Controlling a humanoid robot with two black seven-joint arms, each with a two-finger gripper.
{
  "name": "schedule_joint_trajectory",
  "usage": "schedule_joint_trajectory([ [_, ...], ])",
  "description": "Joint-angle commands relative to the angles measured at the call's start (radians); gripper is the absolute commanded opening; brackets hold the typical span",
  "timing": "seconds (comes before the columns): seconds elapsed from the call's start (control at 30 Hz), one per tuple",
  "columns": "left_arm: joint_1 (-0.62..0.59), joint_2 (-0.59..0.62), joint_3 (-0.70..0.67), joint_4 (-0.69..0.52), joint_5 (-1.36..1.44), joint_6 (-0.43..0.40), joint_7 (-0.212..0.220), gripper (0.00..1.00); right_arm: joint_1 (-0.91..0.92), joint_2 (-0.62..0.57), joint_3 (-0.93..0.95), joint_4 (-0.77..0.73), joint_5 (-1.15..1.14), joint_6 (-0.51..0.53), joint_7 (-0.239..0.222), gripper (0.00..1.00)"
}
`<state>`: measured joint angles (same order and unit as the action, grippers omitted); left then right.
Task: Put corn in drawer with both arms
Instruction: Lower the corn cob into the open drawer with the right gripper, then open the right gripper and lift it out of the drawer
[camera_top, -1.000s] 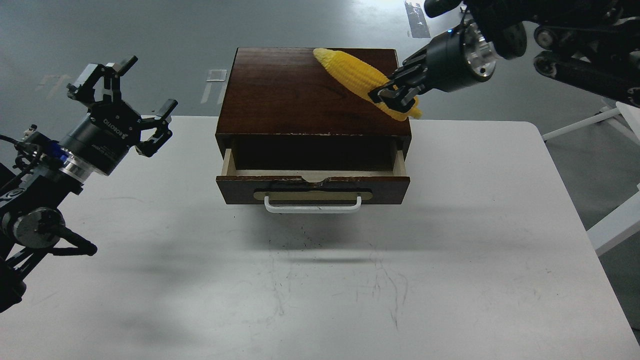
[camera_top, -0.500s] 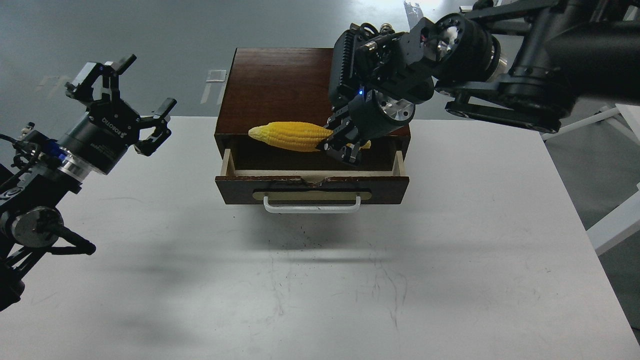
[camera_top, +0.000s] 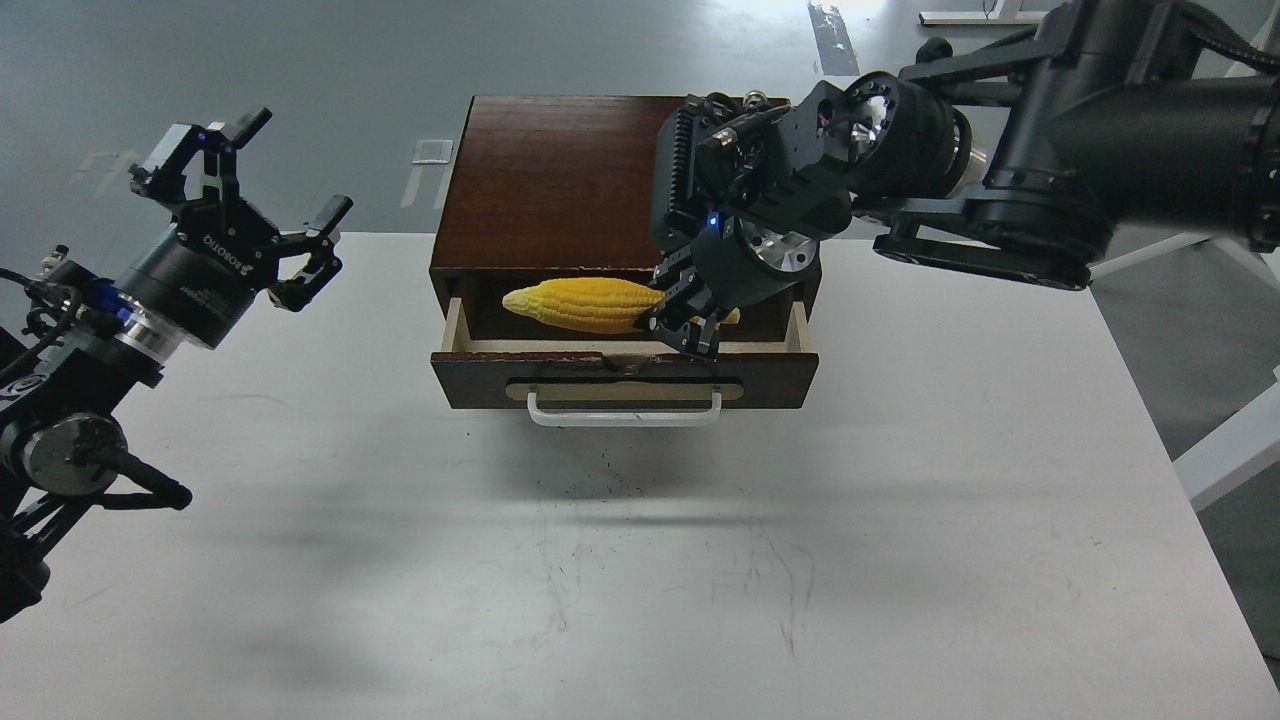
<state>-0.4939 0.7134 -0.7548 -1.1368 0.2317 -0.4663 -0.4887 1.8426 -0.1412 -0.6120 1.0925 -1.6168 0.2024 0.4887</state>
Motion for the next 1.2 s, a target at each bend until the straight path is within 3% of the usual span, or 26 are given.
schedule_joint_trajectory([
  [0.0, 0.0, 0.001, 0.0, 0.0, 0.0, 0.0, 0.0, 0.99, 0.0, -0.001, 0.0, 0.001, 0.001, -0.001, 0.0, 0.42],
  [0.23, 0.0, 0.005, 0.0, 0.0, 0.0, 0.0, 0.0, 0.99, 0.0, -0.003, 0.001, 0.004, 0.001, -0.001, 0.0, 0.59],
  [0.73, 0.0, 0.009, 0.0, 0.0, -0.002, -0.009, 0.0, 0.99, 0.03, -0.06, 0.026, 0.012, 0.087, -0.005, 0.0, 0.71],
  [0.93, 0.0, 0.008, 0.0, 0.0, -0.002, -0.015, 0.0, 0.99, 0.043, -0.196, 0.081, 0.023, 0.456, 0.0, 0.0, 0.94],
  [1.17, 0.002, -0.003, 0.0, 0.0, 0.003, -0.014, 0.0, 0.99, -0.097, -0.357, 0.179, 0.021, 0.928, -0.003, 0.0, 0.98],
])
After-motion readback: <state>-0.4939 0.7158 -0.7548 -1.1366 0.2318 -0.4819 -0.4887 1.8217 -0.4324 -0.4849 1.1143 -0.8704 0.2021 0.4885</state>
